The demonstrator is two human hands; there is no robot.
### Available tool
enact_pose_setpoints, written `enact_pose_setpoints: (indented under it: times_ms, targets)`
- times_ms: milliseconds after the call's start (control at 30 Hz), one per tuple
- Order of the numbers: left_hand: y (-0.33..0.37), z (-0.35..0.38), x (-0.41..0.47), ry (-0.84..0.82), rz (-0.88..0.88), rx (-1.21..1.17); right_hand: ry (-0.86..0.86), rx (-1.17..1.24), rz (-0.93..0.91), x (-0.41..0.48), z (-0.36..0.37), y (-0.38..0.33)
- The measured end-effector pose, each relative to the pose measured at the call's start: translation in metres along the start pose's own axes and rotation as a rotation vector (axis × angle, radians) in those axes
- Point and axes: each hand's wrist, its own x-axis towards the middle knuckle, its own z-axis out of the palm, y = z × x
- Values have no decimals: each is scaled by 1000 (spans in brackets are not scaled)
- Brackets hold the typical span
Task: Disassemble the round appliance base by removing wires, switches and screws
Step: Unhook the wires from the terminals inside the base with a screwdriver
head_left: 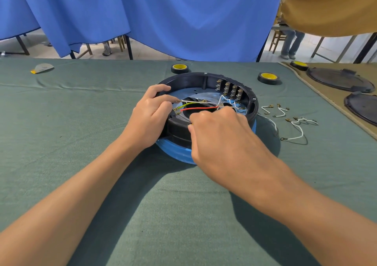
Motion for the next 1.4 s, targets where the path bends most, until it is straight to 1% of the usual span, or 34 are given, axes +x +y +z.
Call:
enact_pose_setpoints:
  times_ms: [233,433,633,867,1100,1267,1400]
  targets:
    - [-2,0,0,-10,9,-10,-23,-3,35,-5,-2,16]
    - [-3,2,0,-10,12,-18,-44,125,28,-5,-7,18]
    - [-3,1,0,-8,16,2,-67,162,36,-2,-7,19]
    - [-2,2,-1,6,8,-8,-19,58,40,-3,-5,4]
    - [0,1,-1,0,-3,-7,5,14,41,-7,-3,-4]
    - [-1,1,-1,4,4,-13,-14,61,71,-7,-1,7]
    - [-2,1,-1,3,8,-6,-4,42,74,-10,-2,9]
